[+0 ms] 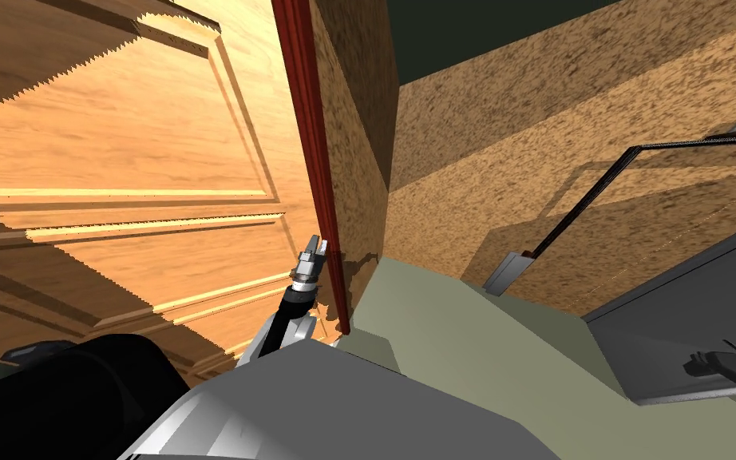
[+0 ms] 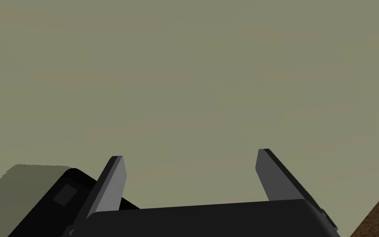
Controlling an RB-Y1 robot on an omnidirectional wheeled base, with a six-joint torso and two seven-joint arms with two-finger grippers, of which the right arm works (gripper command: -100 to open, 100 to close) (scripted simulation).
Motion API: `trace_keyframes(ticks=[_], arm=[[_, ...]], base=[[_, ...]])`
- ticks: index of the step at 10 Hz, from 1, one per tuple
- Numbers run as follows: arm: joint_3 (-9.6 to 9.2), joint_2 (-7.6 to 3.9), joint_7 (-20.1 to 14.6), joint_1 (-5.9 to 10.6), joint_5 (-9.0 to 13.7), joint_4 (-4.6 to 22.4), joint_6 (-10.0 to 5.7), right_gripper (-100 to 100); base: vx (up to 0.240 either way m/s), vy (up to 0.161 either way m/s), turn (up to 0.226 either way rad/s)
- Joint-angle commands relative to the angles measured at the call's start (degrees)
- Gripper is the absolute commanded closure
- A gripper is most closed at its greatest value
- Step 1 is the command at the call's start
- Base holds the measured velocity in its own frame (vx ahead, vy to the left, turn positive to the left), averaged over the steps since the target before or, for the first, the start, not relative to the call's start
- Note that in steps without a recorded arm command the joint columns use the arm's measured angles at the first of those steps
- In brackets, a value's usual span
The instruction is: Push the door open
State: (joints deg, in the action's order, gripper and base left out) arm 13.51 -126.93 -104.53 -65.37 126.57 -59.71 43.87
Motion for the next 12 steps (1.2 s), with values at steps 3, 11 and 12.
trace_keyframes(ticks=[3, 11, 12], arm=[[1.11, -2.72, -2.02, -3.04, 4.07, 0.43, 2.48, -100], [2.42, -9.11, -8.25, -8.44, 12.68, 0.01, 8.73, -100], [2.64, -10.17, -9.29, -9.34, 14.11, -0.05, 9.78, -100]], base=[[0.078, 0.067, -0.145], [0.079, 0.107, -0.173], [-0.005, 0.077, -0.181]])
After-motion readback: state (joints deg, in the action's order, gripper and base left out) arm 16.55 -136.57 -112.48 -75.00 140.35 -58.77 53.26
